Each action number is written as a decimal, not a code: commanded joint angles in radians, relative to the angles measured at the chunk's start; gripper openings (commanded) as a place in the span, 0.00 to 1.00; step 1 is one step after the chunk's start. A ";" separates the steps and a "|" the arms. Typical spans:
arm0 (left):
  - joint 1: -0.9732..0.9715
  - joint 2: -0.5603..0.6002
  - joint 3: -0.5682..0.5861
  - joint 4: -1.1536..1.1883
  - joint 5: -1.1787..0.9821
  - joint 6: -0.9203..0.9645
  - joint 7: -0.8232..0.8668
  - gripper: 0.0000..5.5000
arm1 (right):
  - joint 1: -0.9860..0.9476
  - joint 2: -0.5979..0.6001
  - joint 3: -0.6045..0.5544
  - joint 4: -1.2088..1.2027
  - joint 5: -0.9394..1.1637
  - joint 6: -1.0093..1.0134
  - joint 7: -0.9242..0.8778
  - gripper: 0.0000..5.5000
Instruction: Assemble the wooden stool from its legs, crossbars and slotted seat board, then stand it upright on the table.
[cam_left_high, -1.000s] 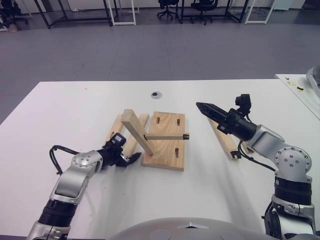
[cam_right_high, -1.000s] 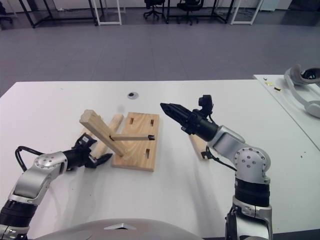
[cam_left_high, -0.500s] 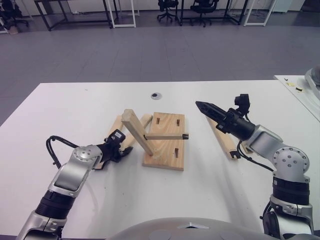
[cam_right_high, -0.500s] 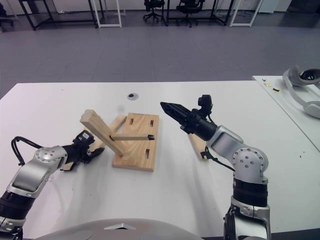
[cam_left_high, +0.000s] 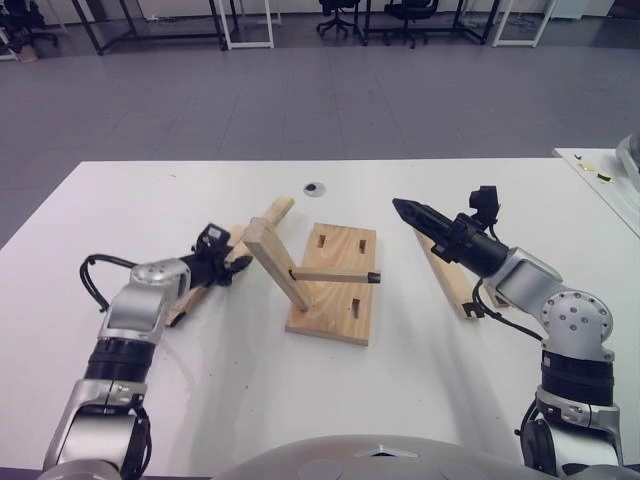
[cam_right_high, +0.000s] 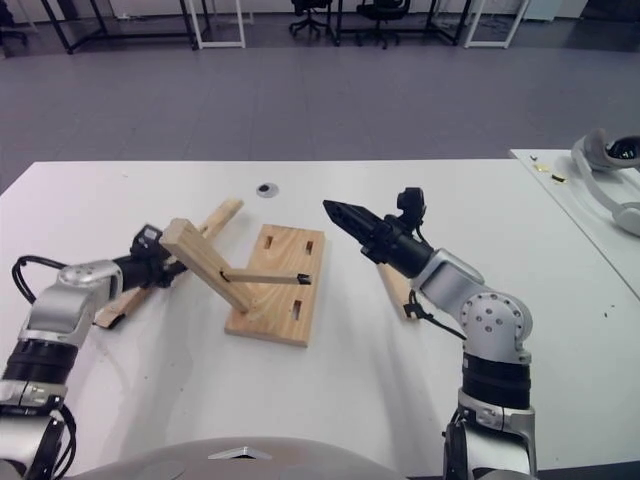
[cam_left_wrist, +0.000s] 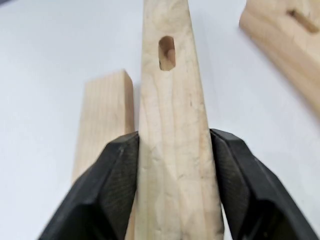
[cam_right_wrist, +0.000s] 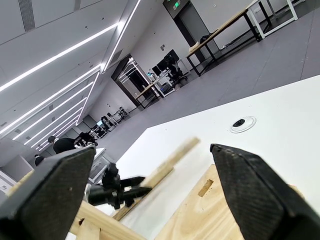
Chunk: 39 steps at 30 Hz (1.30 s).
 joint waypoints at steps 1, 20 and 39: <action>-0.210 0.016 0.077 -0.085 -0.150 0.080 -0.088 0.39 | -0.127 -0.021 -0.030 0.014 0.050 0.006 -0.014 0.78; -0.353 0.126 0.071 -0.374 -0.730 0.570 -0.372 0.39 | -0.359 -0.057 -0.046 0.091 0.516 0.049 -0.006 0.81; -0.326 0.128 0.060 -0.309 -0.704 0.515 -0.354 0.39 | -0.323 -0.098 -0.015 0.068 0.491 0.045 0.025 0.38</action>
